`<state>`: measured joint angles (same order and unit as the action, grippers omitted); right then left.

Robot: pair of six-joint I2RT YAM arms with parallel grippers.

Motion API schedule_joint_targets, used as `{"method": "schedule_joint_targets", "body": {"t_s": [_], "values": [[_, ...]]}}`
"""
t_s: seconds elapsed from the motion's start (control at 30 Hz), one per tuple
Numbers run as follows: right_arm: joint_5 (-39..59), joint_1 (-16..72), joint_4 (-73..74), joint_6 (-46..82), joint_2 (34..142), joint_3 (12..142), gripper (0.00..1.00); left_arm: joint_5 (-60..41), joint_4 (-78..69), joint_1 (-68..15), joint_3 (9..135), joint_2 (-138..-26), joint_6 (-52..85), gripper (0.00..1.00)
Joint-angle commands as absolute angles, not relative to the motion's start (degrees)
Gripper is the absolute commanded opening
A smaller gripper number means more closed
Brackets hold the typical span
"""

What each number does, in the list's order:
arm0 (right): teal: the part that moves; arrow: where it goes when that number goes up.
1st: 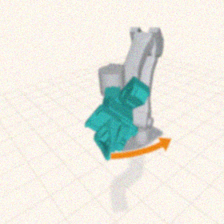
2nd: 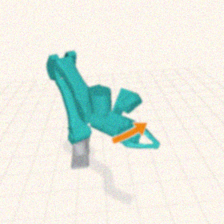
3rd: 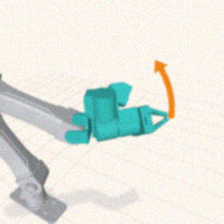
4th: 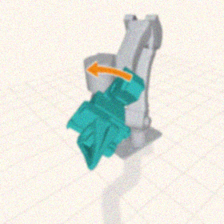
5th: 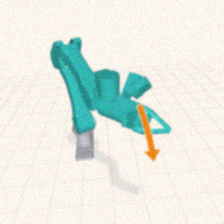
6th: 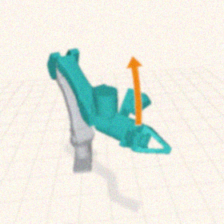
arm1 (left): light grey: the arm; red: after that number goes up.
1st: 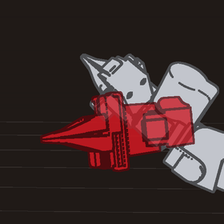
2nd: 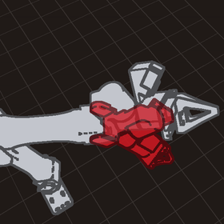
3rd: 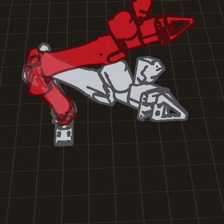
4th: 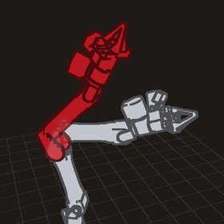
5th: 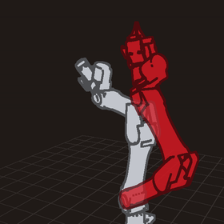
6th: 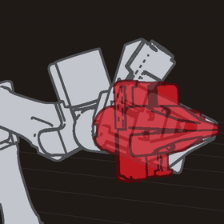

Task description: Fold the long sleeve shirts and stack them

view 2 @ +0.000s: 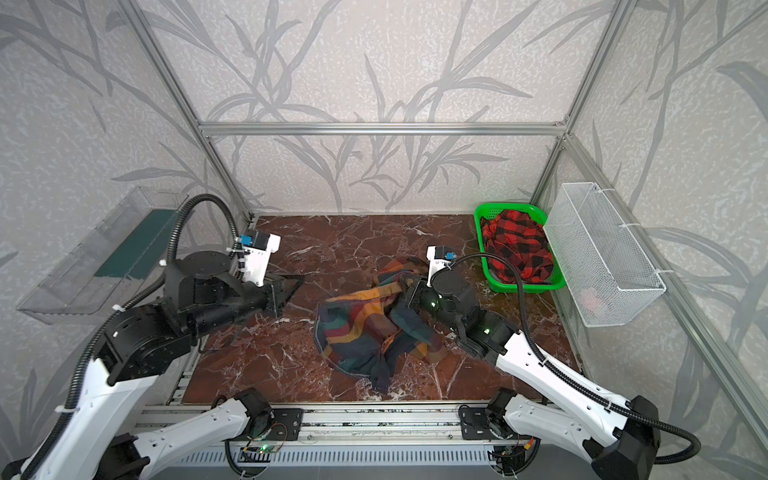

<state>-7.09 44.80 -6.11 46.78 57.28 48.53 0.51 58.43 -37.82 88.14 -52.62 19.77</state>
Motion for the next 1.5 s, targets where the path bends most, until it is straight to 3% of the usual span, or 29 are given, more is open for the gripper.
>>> {"method": "schedule_joint_targets", "body": {"t_s": [0.0, 0.13, 0.23, 0.37, 0.4, 0.47, 0.6, 0.77, 1.03, 1.2, 1.47], "values": [[-8.1, 43.9, -10.7, 44.2, 57.5, 47.2, 0.40, 14.7, 64.0, -37.4, 93.4, -52.3, 8.4, 0.00], [-6.0, 41.0, -12.2, 42.6, 55.7, 44.5, 0.58, 20.0, 61.3, -37.4, 95.6, -54.0, 3.7, 0.00], [-3.5, 39.1, -10.9, 42.1, 55.2, 43.0, 0.56, 7.5, 63.8, -37.4, 92.0, -55.6, 4.5, 0.00], [-2.9, 38.5, -10.9, 41.7, 56.7, 43.2, 0.51, -4.9, 57.5, -37.4, 76.1, -53.2, 5.9, 0.00], [-2.6, 38.3, -11.1, 41.7, 57.2, 43.3, 0.51, -6.6, 55.5, -37.4, 71.8, -52.4, 5.8, 0.05], [-1.9, 38.1, -10.8, 42.4, 57.7, 42.9, 0.51, -9.7, 52.1, -37.5, 64.5, -51.6, 4.9, 0.27], [-1.5, 37.8, -10.3, 42.6, 57.7, 42.5, 0.51, -14.8, 49.8, -40.0, 56.0, -51.6, -0.4, 0.41], [-0.7, 37.8, -9.2, 43.5, 58.8, 42.5, 0.50, -3.5, 41.7, -57.7, 48.8, -49.8, -3.1, 0.55], [0.3, 37.8, -9.6, 44.1, 58.6, 43.1, 0.48, 13.8, 30.4, -73.5, 42.5, -55.3, -10.5, 0.62], [1.3, 37.4, -9.5, 44.9, 58.0, 42.8, 0.47, 23.0, 23.3, -78.0, 38.2, -60.5, -18.4, 0.64], [4.3, 36.1, -8.3, 46.4, 57.7, 41.9, 0.45, 27.7, 11.5, -78.9, 33.9, -65.2, -26.1, 0.68]]}}
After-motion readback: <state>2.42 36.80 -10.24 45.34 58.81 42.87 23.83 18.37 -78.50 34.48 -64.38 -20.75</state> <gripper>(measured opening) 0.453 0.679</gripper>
